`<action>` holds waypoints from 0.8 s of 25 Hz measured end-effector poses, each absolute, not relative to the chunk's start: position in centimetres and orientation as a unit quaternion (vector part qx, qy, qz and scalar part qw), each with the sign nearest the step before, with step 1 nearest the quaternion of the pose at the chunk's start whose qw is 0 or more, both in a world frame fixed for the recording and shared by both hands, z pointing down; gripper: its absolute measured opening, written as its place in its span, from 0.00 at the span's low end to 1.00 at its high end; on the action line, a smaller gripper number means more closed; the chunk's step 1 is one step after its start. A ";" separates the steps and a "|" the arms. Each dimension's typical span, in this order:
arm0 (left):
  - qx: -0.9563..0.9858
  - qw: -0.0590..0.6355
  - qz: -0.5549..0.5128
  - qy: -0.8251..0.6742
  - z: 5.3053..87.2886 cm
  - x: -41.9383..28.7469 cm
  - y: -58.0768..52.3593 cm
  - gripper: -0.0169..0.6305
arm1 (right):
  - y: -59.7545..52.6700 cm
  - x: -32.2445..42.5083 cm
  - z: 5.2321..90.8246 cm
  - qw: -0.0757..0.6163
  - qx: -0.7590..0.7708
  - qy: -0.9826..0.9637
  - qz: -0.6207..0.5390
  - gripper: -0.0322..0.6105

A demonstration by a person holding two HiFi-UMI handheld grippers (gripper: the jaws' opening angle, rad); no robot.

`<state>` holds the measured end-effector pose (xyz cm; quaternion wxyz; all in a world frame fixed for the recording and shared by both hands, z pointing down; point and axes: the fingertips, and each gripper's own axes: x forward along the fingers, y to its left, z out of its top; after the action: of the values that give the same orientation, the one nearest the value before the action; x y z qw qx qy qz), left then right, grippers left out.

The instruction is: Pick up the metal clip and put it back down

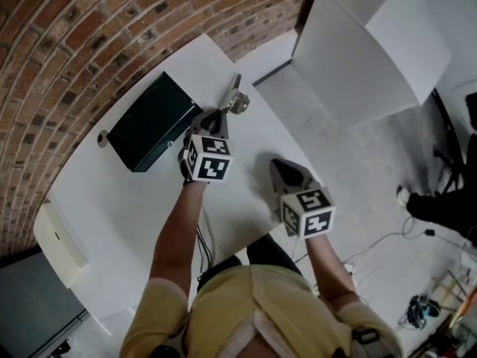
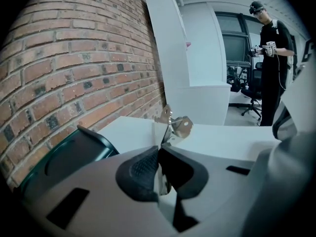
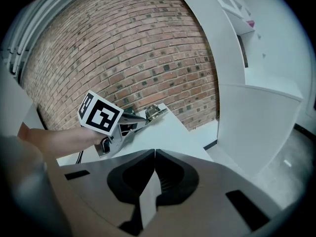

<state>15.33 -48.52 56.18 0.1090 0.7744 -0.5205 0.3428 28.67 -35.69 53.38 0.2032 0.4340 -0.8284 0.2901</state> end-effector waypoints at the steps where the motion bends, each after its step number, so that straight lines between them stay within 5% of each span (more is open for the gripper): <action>1: 0.775 0.106 0.340 -0.521 55.9 15.3 -48.4 0.05 | -35.6 28.6 53.3 0.203 0.434 -0.829 0.289 0.06; 20: 0.781 0.074 0.294 -0.546 48.5 11.4 -42.8 0.05 | -32.9 24.8 50.5 0.192 0.417 -0.851 0.255 0.06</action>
<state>11.41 -42.82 48.51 0.0737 0.7810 -0.5461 0.2938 24.75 -32.90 50.51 0.1922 0.4169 -0.8510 0.2550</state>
